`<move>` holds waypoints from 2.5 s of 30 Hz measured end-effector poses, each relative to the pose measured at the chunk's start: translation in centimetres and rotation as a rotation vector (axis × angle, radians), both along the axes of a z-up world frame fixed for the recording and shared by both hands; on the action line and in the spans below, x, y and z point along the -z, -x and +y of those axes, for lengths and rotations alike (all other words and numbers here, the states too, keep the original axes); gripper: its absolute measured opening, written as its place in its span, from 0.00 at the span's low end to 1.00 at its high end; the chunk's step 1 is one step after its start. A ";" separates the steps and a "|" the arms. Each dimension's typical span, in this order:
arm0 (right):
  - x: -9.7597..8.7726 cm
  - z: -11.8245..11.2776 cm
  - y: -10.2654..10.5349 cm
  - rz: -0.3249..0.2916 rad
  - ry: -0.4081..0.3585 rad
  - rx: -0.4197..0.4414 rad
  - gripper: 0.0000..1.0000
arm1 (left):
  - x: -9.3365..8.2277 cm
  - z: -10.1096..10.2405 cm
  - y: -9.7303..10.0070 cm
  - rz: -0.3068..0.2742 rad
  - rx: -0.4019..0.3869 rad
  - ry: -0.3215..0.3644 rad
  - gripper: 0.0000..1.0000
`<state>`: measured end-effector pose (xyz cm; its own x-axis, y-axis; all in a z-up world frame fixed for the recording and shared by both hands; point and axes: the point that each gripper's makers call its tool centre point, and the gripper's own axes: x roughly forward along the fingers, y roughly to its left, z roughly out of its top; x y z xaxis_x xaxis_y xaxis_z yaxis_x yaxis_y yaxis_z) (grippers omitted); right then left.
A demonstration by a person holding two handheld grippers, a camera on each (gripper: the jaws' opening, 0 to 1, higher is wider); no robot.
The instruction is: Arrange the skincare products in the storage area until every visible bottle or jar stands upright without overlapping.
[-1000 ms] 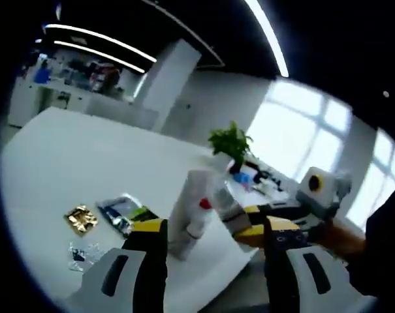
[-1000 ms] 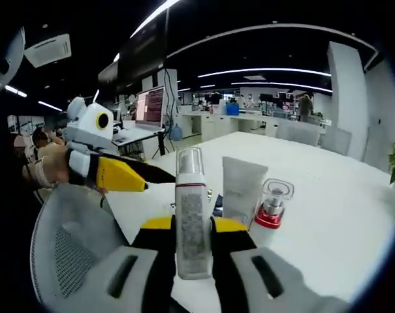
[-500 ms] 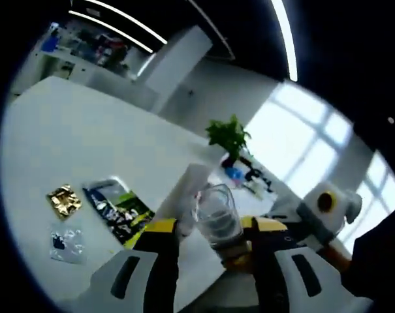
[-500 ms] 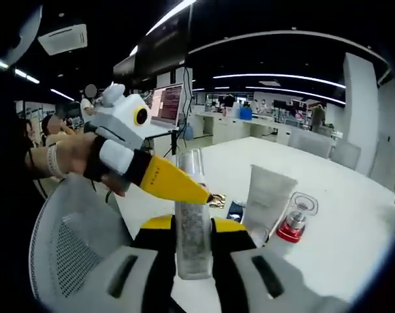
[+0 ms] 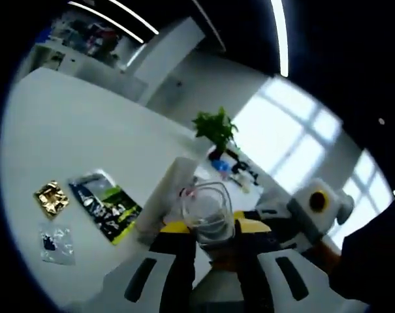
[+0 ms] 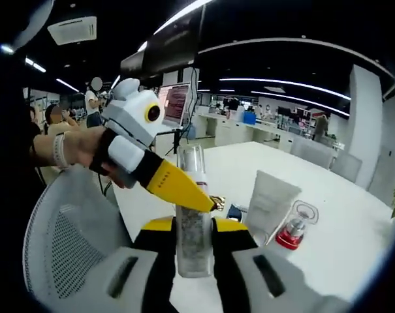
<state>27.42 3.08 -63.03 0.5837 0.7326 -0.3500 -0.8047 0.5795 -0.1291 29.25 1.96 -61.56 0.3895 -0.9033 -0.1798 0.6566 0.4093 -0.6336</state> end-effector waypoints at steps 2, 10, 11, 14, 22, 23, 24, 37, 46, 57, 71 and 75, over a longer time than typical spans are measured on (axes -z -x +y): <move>0.5 -0.1 0.0 0.039 0.008 -0.010 0.25 | 0.7 1.0 -1.1 -0.049 -0.037 -0.079 0.18; 1.3 -0.5 0.3 0.153 -0.042 -0.041 0.29 | 1.4 2.3 -1.0 -0.158 0.050 -0.224 0.18; 1.4 -0.5 0.2 0.163 -0.045 -0.045 0.30 | 1.0 1.7 -0.2 -0.173 0.101 -0.195 0.18; 2.0 -0.3 0.1 0.195 -0.048 -0.077 0.31 | 0.7 1.1 0.9 -0.201 0.172 -0.200 0.18; 2.3 0.5 1.1 0.240 -0.052 -0.200 0.32 | -1.0 -0.7 3.2 -0.325 0.328 -0.127 0.18; 2.3 0.5 1.2 0.240 -0.050 -0.208 0.32 | -0.8 -0.5 2.5 -0.332 0.334 -0.132 0.18; 2.4 0.5 1.4 0.243 -0.042 -0.218 0.33 | -0.7 -0.6 2.8 -0.345 0.366 -0.133 0.18; 2.9 1.7 3.7 0.298 -0.048 -0.309 0.25 | -1.0 -0.8 5.7 -0.476 0.575 -0.111 0.18; 3.3 1.2 3.6 0.278 -0.060 -0.250 0.22 | -0.5 -1.2 5.3 -0.471 0.547 -0.081 0.18; 4.0 -1.2 0.0 0.201 -0.030 0.049 0.21 | 0.0 -1.2 0.8 -0.387 0.224 -0.126 0.41; 4.0 -2.4 -1.1 0.056 0.171 0.198 0.21 | 1.1 -0.9 -1.4 -0.110 -0.105 -0.051 0.40; 3.7 -2.1 -1.2 0.049 0.157 0.209 0.21 | 1.8 -0.8 -1.9 -0.094 -0.134 -0.087 0.39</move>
